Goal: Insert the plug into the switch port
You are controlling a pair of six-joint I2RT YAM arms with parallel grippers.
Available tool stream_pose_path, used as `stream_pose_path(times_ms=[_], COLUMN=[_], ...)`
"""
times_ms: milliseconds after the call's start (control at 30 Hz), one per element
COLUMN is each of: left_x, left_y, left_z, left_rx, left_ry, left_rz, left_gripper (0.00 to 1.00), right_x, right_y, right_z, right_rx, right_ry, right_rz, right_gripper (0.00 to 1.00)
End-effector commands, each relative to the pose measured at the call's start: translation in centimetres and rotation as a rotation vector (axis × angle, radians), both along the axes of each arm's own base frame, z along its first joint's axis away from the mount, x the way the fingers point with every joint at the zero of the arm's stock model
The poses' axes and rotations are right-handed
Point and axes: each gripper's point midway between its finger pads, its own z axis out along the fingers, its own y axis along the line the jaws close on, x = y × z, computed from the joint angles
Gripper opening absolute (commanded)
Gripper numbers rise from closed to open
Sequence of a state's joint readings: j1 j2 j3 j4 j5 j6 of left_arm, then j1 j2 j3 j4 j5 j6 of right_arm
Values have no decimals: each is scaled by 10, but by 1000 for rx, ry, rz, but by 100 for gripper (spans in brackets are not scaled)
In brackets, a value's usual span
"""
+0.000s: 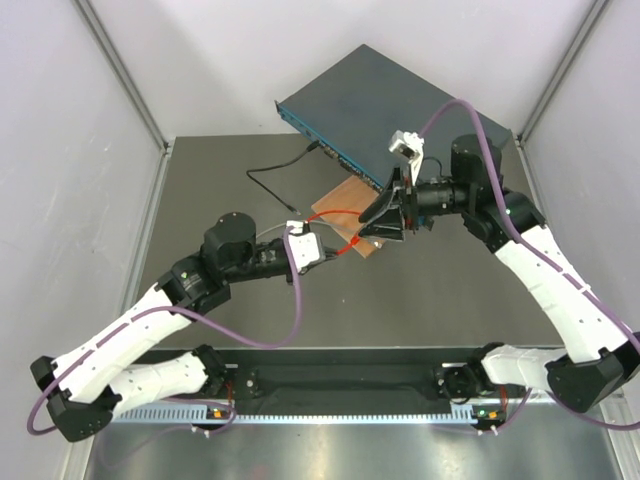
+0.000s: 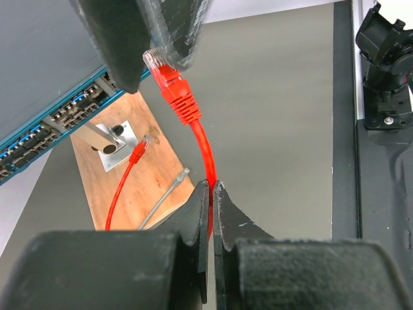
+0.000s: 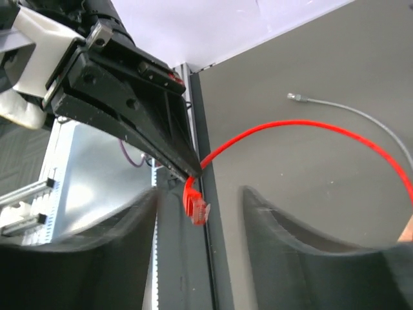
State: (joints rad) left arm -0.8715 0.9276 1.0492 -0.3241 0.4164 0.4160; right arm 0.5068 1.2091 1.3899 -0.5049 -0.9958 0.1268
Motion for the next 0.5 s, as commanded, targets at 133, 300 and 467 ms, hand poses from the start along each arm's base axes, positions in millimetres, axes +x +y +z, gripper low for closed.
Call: stream_pose_path(times_ms=[133, 300, 467], left_x=[0, 13, 37], left_y=[-9, -8, -10], left_z=[25, 28, 32], left_rx=[-75, -91, -97], left_ry=[-35, -4, 44], left_rz=[-22, 63, 187], left_gripper=[0, 18, 45], right_x=[0, 6, 17], right_y=[6, 5, 7], right_z=[16, 8, -4], right_rx=[23, 6, 2], right_ry=[-71, -35, 68], right_rz=[-1, -53, -107], right_gripper=[3, 0, 0])
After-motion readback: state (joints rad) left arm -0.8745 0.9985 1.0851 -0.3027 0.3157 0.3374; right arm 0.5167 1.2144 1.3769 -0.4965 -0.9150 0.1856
